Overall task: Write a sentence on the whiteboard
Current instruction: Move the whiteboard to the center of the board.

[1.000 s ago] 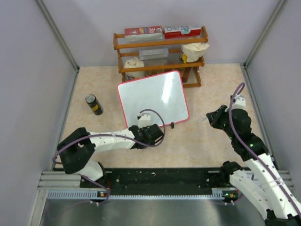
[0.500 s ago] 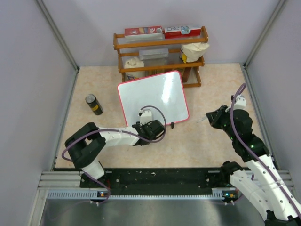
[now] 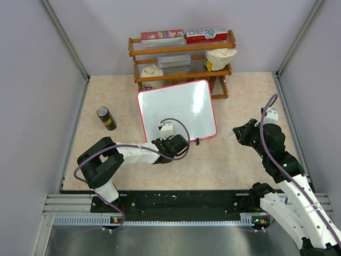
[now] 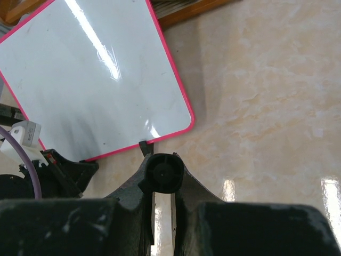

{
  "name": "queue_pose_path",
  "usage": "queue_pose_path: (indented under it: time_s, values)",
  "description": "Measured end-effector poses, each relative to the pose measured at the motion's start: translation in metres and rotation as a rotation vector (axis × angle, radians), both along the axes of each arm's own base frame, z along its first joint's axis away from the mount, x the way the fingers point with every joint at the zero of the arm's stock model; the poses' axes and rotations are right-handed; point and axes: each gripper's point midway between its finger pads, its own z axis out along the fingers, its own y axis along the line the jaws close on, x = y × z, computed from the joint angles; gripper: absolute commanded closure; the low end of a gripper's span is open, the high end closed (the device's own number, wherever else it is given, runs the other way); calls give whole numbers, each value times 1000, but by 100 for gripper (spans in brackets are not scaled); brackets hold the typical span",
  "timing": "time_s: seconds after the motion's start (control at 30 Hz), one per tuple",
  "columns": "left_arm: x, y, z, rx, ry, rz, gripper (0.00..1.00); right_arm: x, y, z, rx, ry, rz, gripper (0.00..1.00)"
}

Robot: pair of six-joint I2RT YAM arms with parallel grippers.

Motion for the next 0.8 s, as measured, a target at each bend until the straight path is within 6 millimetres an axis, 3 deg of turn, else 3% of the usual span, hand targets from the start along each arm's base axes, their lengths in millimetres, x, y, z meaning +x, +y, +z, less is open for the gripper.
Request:
queue_pose_path:
  time_s: [0.33,0.8]
  values:
    - [-11,0,-1,7,-23,-18,100,3,1,2,3,-10,1,100]
    - [-80,-31,-2,12,36,-124,100,1,4,0,8,-3,16,100]
